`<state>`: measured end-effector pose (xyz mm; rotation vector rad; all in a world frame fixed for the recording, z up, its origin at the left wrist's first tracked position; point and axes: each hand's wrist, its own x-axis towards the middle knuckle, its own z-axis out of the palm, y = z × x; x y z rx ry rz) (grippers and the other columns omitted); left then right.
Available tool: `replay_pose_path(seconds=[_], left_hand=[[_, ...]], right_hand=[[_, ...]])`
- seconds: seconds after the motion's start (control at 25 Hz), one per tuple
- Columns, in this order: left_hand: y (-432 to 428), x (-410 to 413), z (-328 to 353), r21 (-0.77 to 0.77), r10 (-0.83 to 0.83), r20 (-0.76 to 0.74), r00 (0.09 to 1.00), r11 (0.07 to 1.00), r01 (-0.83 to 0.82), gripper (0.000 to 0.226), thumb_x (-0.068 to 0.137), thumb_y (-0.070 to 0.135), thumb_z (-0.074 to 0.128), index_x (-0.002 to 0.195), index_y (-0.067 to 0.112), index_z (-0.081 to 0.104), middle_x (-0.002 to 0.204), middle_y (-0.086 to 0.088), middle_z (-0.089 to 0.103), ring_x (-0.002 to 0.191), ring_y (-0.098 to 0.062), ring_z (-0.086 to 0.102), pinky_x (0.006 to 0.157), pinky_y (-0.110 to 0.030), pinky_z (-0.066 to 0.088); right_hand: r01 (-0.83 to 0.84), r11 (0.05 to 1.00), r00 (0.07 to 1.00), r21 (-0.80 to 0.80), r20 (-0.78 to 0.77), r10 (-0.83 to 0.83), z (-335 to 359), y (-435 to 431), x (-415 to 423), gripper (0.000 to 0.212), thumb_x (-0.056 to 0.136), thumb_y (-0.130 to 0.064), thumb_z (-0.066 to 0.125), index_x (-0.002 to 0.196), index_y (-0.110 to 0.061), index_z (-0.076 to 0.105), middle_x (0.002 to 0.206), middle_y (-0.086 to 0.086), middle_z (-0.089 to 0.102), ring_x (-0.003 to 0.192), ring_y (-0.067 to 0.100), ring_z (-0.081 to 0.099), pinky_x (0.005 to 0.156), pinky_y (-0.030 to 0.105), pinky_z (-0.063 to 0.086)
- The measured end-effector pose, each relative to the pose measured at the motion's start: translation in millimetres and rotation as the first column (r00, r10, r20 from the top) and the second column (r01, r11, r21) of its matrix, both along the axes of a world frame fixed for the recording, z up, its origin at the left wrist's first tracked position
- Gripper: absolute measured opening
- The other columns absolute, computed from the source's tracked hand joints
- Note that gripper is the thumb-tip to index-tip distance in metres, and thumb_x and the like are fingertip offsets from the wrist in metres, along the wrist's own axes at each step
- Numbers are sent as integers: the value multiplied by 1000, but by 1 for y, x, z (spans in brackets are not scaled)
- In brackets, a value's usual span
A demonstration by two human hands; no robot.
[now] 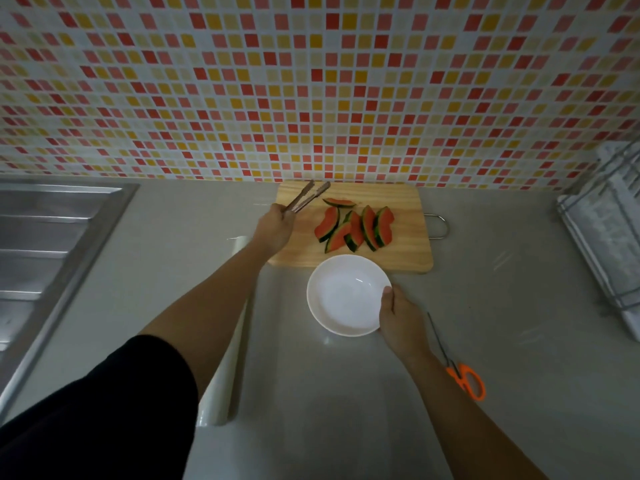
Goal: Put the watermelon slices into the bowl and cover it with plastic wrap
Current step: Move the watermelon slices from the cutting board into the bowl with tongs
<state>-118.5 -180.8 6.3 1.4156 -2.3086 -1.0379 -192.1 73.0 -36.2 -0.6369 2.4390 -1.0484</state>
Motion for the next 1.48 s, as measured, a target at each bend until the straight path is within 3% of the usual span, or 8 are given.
replay_pose_path(seconds=[0.2, 0.6, 0.76, 0.84, 0.92, 1.0, 1.12, 1.48], left_hand=[[10, 36, -1, -331, -103, 96, 990, 935, 129, 43, 94, 36, 57, 124, 5, 62, 108, -19, 70, 98, -35, 65, 85, -34, 49], [44, 31, -22, -406, -119, 239, 964, 889, 210, 33, 95, 29, 54, 115, 5, 64, 94, -22, 68, 87, -41, 64, 72, -38, 49], [45, 29, -22, -261, -63, 92, 994, 961, 85, 26, 93, 28, 57, 87, 5, 68, 70, -14, 65, 68, -33, 59, 58, -30, 43], [44, 34, -27, 35, 80, -91, 993, 996, -77, 27, 92, 28, 58, 72, 10, 64, 59, -3, 53, 56, -24, 48, 48, -24, 34], [41, 38, -29, 431, 345, -238, 908, 875, -219, 27, 91, 26, 60, 69, 9, 61, 61, -3, 50, 47, -18, 39, 43, -21, 29], [39, 42, -31, 611, 462, -214, 861, 751, -251, 22, 91, 26, 59, 78, 9, 61, 62, -3, 51, 44, -14, 36, 38, -19, 27], [40, 48, -34, 628, 439, -183, 880, 741, -239, 25, 93, 31, 57, 77, 11, 59, 61, -3, 53, 46, -13, 38, 40, -21, 28], [52, 53, -20, 329, 342, -143, 929, 902, -281, 31, 93, 29, 57, 64, 17, 60, 68, -5, 55, 54, -17, 44, 56, -26, 36]], right_hand=[[-6, 1000, 1000, -10, 6, 6, -1, -1, 0, 36, 100, -30, 29, 102, -7, 57, 97, 14, 66, 78, 22, 54, 64, 29, 40], [-5, 1000, 999, 14, -39, 6, -2, -2, -1, 36, 99, -29, 29, 99, -7, 57, 95, 13, 66, 83, 26, 59, 65, 29, 42], [-5, 1000, 1000, 9, -26, 5, -2, -2, -1, 37, 100, -29, 29, 99, -6, 58, 95, 14, 66, 84, 29, 60, 66, 31, 44], [-5, 1000, 1000, 5, -26, 5, -2, -2, -1, 37, 100, -29, 29, 97, -6, 58, 94, 14, 66, 82, 26, 58, 66, 30, 42], [0, 1000, 1000, 3, -30, 0, -2, -3, -1, 37, 100, -29, 29, 98, -6, 58, 94, 13, 66, 81, 24, 58, 65, 31, 42], [4, 1000, 1000, 11, -26, -4, -2, -4, -1, 37, 100, -30, 29, 100, -6, 58, 96, 13, 65, 83, 24, 58, 67, 34, 46], [-4, 1000, 1000, 22, -18, 4, -2, -4, -2, 38, 100, -31, 28, 102, -7, 57, 98, 14, 65, 84, 25, 57, 70, 36, 48], [-12, 1000, 1000, 26, -18, 13, -2, -4, -3, 39, 100, -30, 28, 104, -5, 57, 100, 16, 66, 85, 28, 58, 67, 29, 38]])
